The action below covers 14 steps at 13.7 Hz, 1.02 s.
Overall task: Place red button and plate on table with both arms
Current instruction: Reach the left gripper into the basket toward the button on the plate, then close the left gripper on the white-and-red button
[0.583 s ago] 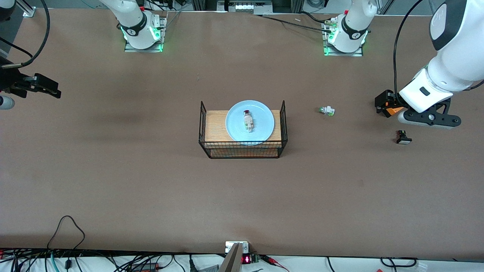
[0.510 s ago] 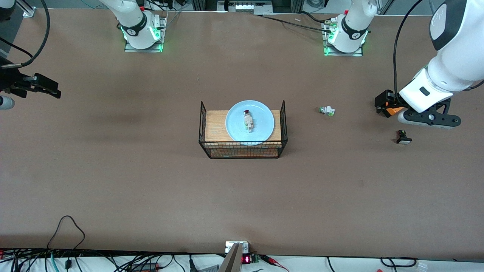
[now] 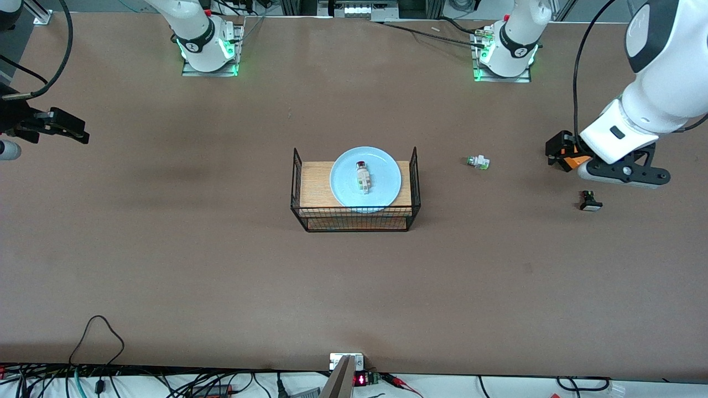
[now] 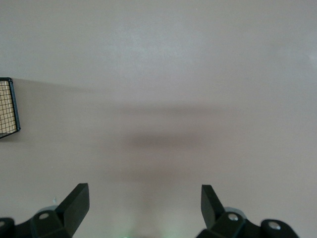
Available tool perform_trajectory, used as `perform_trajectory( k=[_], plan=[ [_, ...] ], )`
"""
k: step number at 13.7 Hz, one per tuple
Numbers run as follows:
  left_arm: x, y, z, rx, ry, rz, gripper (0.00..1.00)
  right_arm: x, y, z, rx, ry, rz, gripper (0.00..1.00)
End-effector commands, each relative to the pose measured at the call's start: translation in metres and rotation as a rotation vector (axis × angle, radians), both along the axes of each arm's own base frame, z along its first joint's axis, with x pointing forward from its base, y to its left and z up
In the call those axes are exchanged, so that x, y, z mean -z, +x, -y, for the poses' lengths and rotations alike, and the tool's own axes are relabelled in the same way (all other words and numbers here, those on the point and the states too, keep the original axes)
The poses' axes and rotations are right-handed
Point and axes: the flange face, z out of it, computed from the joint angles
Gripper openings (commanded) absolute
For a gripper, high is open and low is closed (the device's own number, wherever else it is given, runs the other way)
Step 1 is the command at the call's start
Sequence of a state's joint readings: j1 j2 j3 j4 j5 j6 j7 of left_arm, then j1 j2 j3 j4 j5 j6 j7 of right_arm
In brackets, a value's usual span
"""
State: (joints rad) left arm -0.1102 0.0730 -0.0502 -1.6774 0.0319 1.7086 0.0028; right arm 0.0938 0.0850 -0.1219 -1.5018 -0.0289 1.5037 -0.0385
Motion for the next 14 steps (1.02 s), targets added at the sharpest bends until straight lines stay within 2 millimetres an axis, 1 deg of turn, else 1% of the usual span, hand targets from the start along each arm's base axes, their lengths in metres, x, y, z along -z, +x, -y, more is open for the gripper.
perform_trajectory(
  k=[1, 3, 4, 5, 6, 9, 10, 12, 14],
  plan=[
    [-0.012, -0.009, 0.045, 0.051, -0.104, -0.007, 1.0, -0.004, 0.001, 0.003, 0.011, 0.012, -0.002, 1.0],
    [-0.018, -0.007, 0.095, 0.123, -0.133, -0.006, 1.0, -0.004, 0.001, 0.002, 0.009, 0.012, -0.002, 1.0],
    [-0.023, -0.006, 0.128, 0.176, -0.137, 0.007, 1.0, -0.004, 0.001, 0.0, 0.006, 0.012, -0.002, 1.0],
    [-0.018, 0.0, 0.158, 0.188, -0.148, 0.007, 1.0, -0.004, 0.001, 0.0, 0.005, 0.012, -0.002, 1.0],
    [-0.015, -0.001, 0.184, 0.16, -0.153, 0.002, 1.0, -0.004, 0.001, 0.0, 0.006, 0.012, -0.004, 1.0],
    [0.026, -0.017, 0.276, 0.023, -0.14, -0.059, 1.0, -0.004, 0.001, -0.001, 0.005, 0.012, -0.004, 1.0],
    [0.042, -0.019, 0.304, -0.03, -0.13, -0.074, 1.0, -0.004, 0.001, -0.001, 0.005, 0.012, -0.004, 1.0],
    [0.079, -0.022, 0.341, -0.136, -0.105, -0.108, 1.0, -0.004, 0.001, -0.002, 0.003, 0.014, -0.004, 1.0],
    [0.111, -0.019, 0.368, -0.236, -0.133, -0.08, 1.0, -0.004, 0.001, -0.002, 0.002, 0.014, -0.004, 1.0]
  ],
)
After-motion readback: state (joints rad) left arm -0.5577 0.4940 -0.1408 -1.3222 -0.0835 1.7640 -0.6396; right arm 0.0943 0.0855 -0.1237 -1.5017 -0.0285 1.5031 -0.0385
